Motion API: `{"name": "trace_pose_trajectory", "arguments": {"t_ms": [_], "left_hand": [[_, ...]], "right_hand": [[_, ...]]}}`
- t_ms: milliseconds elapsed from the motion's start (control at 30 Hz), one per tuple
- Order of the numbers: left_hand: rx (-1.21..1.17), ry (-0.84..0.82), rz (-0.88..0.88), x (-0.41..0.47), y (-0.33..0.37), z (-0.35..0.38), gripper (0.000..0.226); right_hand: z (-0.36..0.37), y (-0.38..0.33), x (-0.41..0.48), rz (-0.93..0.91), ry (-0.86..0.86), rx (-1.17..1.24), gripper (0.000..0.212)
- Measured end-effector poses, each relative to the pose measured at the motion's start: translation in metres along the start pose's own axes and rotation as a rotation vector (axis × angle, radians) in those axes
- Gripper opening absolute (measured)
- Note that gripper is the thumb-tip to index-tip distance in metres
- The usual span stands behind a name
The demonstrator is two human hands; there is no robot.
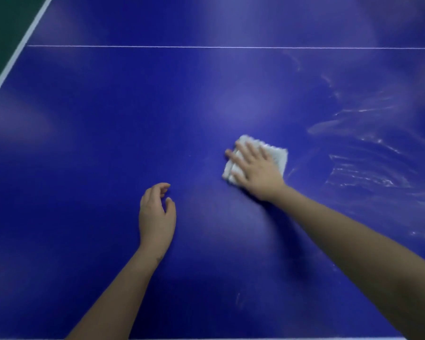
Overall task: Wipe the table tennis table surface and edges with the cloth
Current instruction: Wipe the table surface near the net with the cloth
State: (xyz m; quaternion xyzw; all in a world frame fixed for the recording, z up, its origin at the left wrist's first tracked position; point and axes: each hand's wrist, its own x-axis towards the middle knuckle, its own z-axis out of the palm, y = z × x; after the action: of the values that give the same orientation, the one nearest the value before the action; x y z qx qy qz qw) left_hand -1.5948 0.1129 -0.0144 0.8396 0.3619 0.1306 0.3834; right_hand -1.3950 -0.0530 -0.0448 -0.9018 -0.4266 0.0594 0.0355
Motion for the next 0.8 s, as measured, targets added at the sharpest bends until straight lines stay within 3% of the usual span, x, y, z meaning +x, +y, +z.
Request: {"name": "trace_pose_trajectory", "arguments": {"t_ms": [100,167,233,367,467,533,667,733,800], "left_hand": [[0.086,-0.034,0.052,0.012,0.005,0.005,0.027],[0.112,-0.026,0.081,0.025,0.011,0.009,0.025],[0.118,0.02,0.073,0.041,0.017,0.012,0.026],[0.088,0.153,0.035,0.074,0.024,0.011,0.025],[0.089,0.206,0.019,0.086,0.025,0.011,0.026],[0.125,0.193,0.011,0.09,0.025,0.015,0.027],[0.166,0.136,0.058,0.09,0.029,0.03,0.029],[0.206,0.09,0.107,0.092,0.034,0.042,0.032],[0.277,0.027,0.134,0.099,0.042,0.058,0.038]], "right_hand": [[-0.009,0.033,0.028,0.307,0.032,0.026,0.051],[-0.008,0.014,0.028,0.341,0.012,0.038,0.052],[0.0,-0.029,0.008,0.134,-0.004,0.037,0.054],[0.014,-0.104,-0.043,-0.506,-0.088,-0.001,0.058],[0.013,-0.094,-0.002,-0.621,-0.133,-0.039,0.063],[0.004,-0.07,0.049,-0.502,-0.087,0.002,0.06],[-0.02,0.042,0.138,0.076,0.064,0.063,0.054],[-0.029,0.104,0.153,0.391,0.056,0.107,0.055],[-0.031,0.126,0.148,0.516,0.046,0.126,0.055]]}}
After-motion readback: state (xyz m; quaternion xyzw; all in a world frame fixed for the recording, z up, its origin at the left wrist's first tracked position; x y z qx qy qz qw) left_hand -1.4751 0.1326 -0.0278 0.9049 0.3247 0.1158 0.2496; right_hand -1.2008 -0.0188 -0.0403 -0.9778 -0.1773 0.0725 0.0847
